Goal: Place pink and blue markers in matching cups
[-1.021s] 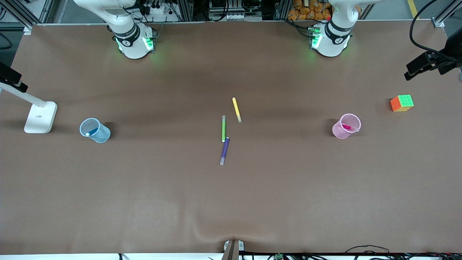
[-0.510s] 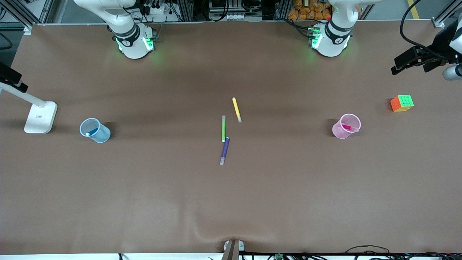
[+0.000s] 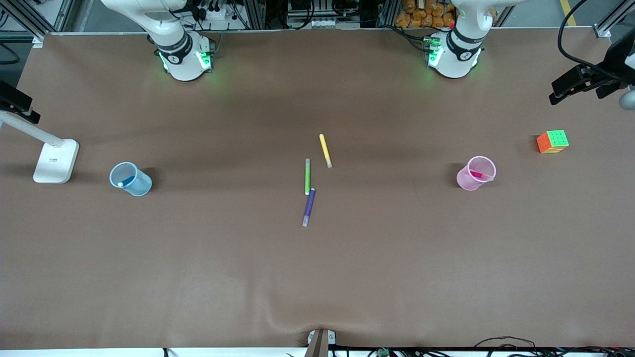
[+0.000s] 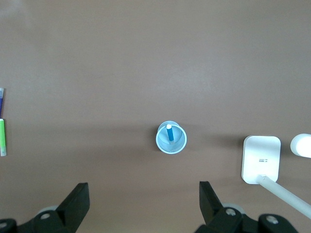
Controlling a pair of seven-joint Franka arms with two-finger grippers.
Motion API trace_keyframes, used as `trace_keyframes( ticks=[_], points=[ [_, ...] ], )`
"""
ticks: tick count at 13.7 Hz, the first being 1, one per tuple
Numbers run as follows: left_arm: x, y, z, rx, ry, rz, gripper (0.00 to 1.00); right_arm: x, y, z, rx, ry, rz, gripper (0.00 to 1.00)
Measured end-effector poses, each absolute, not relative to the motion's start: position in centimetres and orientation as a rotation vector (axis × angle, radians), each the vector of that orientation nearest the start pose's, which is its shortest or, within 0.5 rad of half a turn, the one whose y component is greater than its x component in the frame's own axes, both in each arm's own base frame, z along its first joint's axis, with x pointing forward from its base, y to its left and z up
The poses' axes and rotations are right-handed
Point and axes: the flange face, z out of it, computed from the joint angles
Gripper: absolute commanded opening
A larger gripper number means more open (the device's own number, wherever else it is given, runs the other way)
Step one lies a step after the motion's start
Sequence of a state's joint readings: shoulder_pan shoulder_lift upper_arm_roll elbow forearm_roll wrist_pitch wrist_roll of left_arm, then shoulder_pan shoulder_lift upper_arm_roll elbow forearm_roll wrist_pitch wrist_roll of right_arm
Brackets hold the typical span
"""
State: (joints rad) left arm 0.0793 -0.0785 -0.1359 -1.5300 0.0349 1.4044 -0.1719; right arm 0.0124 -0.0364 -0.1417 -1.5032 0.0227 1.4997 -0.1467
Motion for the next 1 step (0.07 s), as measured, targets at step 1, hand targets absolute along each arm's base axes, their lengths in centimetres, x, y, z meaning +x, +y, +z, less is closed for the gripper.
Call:
trace_keyframes(
  ticks=[1],
  points=[
    [51.14, -2.75, 67.10, -3.085, -0.189, 0.063, 1.00, 53.15, -6.82, 66.95, -3.118, -0.031, -0.056, 1.00]
  ],
)
